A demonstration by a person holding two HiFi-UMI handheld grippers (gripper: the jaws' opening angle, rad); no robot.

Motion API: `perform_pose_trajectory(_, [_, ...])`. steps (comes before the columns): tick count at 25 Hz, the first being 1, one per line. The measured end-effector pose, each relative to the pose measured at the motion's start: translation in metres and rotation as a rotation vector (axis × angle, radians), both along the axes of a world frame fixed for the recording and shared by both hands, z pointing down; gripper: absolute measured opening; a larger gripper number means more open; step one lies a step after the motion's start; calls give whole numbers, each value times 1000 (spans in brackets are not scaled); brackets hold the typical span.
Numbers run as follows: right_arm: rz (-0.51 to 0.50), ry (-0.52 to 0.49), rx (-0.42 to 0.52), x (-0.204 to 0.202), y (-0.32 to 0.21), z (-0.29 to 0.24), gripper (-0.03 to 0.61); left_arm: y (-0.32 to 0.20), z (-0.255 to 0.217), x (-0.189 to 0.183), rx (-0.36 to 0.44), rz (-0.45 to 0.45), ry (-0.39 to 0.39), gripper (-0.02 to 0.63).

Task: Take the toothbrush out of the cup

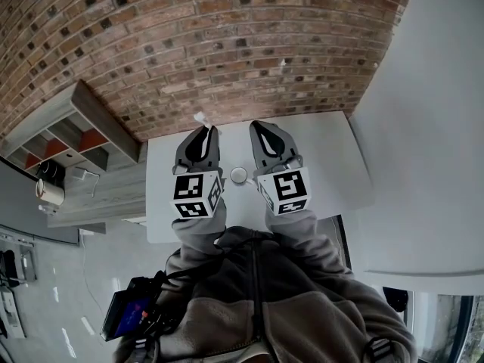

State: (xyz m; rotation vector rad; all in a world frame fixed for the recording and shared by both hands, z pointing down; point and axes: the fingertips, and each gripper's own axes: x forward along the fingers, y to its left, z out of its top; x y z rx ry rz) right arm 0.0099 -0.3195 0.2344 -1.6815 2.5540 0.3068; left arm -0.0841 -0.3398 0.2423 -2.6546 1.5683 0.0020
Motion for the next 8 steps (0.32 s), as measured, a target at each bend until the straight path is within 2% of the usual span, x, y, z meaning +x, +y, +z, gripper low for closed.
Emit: perform_pose_trajectory(8, [11,-4,-14,5,3,8,0,1,10,8,-20,28,-5,51])
